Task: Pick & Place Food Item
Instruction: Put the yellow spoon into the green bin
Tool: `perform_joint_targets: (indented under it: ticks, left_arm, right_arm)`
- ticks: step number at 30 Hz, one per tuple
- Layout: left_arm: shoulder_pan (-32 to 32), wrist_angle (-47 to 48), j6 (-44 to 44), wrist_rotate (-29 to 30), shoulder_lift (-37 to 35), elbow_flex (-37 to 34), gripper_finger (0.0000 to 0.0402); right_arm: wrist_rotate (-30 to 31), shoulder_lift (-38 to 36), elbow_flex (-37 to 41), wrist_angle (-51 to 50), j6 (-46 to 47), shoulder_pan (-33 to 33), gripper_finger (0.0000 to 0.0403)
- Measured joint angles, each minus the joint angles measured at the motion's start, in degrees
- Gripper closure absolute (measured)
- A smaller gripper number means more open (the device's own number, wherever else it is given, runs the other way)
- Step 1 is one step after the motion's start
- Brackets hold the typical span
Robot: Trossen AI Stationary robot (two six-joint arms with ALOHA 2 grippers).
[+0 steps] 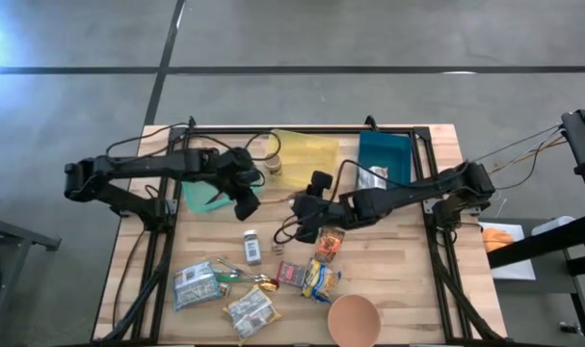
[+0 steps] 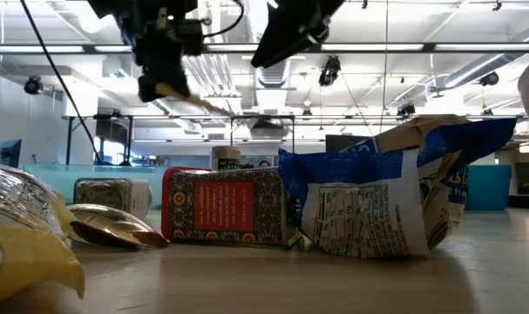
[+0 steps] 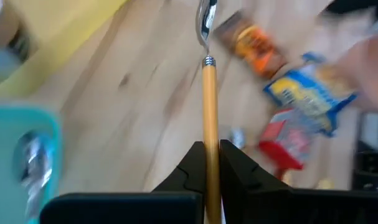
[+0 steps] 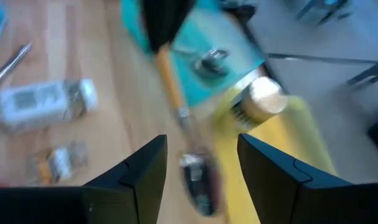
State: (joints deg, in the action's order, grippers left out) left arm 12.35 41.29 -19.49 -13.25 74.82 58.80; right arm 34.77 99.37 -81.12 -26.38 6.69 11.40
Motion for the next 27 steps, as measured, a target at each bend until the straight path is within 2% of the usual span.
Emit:
perform_joint_targets:
  ticks: [7, 18, 27]
  left_arm:
    - [0.5, 8.1, 0.0, 11.9, -2.2, -0.1, 0.0386]
    - [2.1, 15.7, -1.4, 18.5, -13.8, -0.8, 0.0387]
    - [3.2, 20.8, -10.4, 23.4, -21.8, -8.2, 0.0387]
  right_arm:
    - [0.3, -0.4, 0.2, -3.8, 6.1, 0.1, 0.0208]
    - [0.3, -0.5, 6.8, -5.4, 14.4, 1.3, 0.0208]
    - [0.3, -0.5, 9.5, -5.0, 15.9, 2.6, 0.0208]
